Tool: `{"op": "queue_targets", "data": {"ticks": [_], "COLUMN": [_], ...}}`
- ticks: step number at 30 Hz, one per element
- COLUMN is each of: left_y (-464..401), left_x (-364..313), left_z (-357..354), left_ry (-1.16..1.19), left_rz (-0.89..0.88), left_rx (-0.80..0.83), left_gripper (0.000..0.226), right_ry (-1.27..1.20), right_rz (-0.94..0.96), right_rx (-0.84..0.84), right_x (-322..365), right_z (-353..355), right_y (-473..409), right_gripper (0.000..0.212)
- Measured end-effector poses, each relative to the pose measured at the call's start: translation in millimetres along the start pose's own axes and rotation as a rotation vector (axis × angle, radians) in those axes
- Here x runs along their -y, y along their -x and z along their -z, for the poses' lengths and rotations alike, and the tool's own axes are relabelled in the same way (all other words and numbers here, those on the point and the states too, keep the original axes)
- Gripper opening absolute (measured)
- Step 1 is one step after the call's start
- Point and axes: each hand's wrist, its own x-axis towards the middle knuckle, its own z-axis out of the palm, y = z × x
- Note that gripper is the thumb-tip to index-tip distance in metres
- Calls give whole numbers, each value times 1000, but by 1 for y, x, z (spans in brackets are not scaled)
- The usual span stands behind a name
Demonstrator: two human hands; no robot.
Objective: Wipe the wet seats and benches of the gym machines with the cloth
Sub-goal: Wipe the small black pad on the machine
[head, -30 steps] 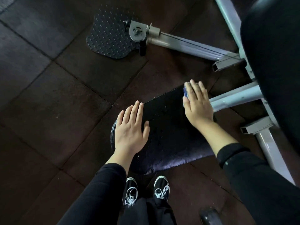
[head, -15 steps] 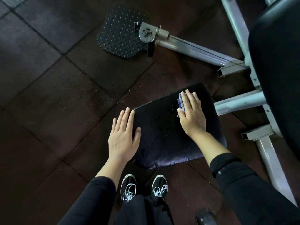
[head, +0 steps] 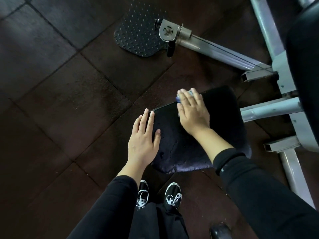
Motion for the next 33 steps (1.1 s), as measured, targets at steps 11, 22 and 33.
{"op": "queue_targets", "data": {"ticks": [11, 22, 33], "left_y": [1, 1, 1], "left_x": [3, 2, 2], "left_z": [-1, -2, -2], "left_ry": [2, -2, 9], "left_rz": [-29, -33, -28], "left_rx": [-8, -10, -21], "left_gripper": [61, 60, 60], "right_ry": [86, 26, 100], "right_rz": [98, 202, -135], "right_rx": [30, 29, 16], "right_x": [-66, 24, -49], "right_z": [8, -10, 11], "right_y": [47, 29, 13], "right_gripper": [53, 51, 58]}}
